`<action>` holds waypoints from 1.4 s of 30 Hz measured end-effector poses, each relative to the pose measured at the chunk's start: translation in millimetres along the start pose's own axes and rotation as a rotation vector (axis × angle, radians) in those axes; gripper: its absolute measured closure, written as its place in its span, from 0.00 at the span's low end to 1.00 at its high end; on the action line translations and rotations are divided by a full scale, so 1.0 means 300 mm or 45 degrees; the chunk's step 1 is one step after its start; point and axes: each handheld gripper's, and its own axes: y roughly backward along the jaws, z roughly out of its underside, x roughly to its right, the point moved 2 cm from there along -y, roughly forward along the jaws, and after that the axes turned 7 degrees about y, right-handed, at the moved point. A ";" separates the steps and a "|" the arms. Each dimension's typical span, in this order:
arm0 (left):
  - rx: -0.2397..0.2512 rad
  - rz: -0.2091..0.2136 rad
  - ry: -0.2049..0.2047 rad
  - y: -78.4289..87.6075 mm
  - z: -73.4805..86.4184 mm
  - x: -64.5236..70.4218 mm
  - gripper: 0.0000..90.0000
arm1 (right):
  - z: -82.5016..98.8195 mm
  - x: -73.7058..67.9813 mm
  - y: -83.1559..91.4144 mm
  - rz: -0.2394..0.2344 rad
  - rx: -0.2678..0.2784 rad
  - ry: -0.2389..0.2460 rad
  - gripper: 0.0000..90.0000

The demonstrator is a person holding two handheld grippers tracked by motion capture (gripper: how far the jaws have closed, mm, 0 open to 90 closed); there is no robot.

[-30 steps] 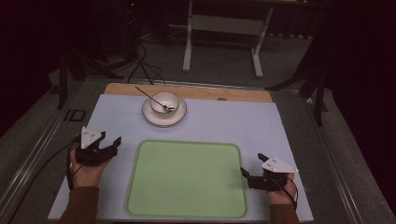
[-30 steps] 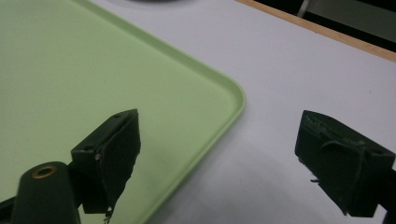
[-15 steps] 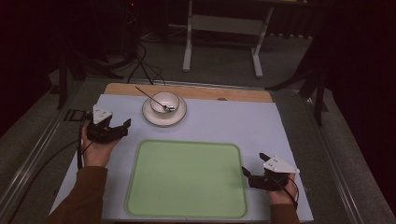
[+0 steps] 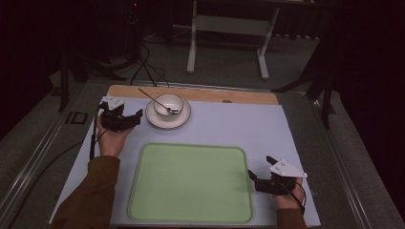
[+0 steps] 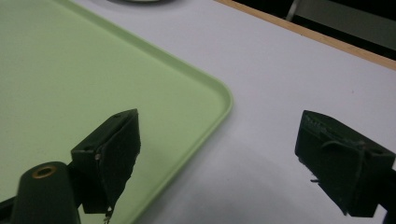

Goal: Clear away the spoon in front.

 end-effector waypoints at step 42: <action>-0.034 -0.099 0.211 -0.296 -0.049 0.041 0.21 | 0.009 0.011 0.011 0.014 0.006 -0.024 0.15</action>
